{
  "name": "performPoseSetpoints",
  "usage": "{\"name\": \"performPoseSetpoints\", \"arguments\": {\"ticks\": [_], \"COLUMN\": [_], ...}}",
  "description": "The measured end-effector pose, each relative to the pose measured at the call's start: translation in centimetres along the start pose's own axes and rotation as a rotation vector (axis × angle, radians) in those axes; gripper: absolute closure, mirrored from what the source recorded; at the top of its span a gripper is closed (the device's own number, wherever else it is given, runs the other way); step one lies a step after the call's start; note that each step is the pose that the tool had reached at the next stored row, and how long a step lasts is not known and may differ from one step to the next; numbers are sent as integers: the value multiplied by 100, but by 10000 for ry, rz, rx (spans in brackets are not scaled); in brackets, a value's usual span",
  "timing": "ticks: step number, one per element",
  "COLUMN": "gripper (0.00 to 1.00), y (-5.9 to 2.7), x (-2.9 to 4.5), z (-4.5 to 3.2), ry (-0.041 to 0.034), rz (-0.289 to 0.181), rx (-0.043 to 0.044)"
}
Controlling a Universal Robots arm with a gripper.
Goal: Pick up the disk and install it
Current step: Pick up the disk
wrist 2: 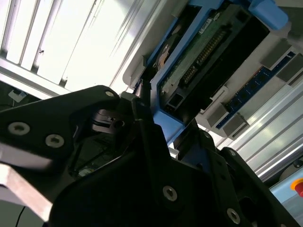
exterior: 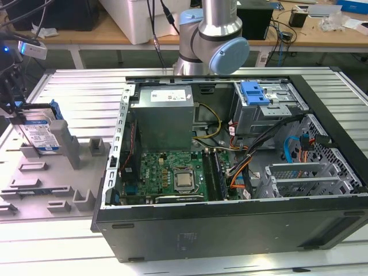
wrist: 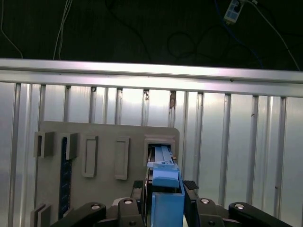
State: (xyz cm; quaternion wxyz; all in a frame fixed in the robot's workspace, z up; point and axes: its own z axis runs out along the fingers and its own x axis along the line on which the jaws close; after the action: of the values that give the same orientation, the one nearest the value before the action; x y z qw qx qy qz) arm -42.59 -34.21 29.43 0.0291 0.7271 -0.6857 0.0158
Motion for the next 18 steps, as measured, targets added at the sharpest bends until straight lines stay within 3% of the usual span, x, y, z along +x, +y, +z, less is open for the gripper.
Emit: {"name": "performPoseSetpoints", "arguments": {"ticks": [1, 3, 18], "gripper": [60, 63, 63], "y": [0, 0, 0], "x": [0, 0, 0], "z": [0, 0, 1], "ry": [-1, -1, 2], "rz": [0, 0, 0], "rx": [0, 0, 0]}}
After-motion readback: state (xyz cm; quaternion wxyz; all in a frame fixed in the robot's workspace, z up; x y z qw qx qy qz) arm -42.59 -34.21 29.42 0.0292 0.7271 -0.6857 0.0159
